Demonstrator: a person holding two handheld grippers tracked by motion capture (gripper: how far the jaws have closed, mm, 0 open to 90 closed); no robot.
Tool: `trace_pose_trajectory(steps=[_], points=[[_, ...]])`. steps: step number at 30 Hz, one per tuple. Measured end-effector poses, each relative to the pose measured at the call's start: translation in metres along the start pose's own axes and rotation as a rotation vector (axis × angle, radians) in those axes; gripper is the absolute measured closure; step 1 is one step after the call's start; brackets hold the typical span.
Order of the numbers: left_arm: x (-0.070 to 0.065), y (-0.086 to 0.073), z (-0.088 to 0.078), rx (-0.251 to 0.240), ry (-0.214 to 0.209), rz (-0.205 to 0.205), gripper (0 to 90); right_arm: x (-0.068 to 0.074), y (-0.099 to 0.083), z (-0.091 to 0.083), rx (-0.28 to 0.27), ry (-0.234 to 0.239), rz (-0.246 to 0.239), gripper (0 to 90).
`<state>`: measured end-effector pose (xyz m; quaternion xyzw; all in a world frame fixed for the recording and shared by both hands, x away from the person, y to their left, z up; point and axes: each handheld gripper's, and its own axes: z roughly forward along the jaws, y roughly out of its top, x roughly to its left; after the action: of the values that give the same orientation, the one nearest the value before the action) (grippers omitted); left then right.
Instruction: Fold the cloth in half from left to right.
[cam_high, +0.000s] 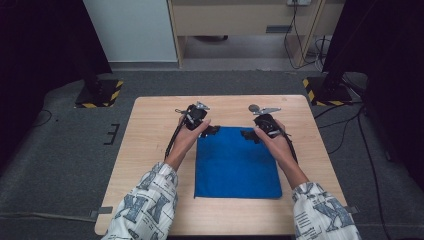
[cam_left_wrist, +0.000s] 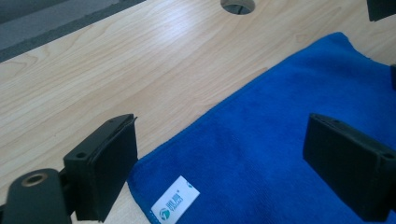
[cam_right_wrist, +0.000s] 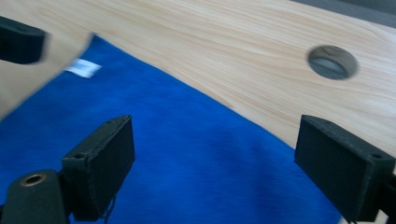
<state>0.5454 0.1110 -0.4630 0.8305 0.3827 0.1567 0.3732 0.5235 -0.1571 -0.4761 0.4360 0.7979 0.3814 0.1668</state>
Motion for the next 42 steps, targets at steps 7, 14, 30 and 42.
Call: trace_pose_trajectory(steps=[7,14,30,42], points=[[-0.004,-0.007,-0.018,-0.034,0.025,-0.009,9.6,0.033,-0.009,-0.013,-0.011,0.065,-0.093,14.4],[-0.003,-0.017,-0.026,-0.067,0.010,-0.011,10.4,0.076,-0.025,-0.021,-0.017,0.155,-0.191,15.9],[0.013,-0.055,-0.041,-0.089,-0.008,-0.103,11.5,0.155,-0.041,-0.032,-0.018,0.307,-0.297,27.2],[0.016,-0.065,-0.053,-0.082,-0.026,-0.103,11.5,0.187,-0.052,-0.039,-0.028,0.353,-0.352,59.8]])
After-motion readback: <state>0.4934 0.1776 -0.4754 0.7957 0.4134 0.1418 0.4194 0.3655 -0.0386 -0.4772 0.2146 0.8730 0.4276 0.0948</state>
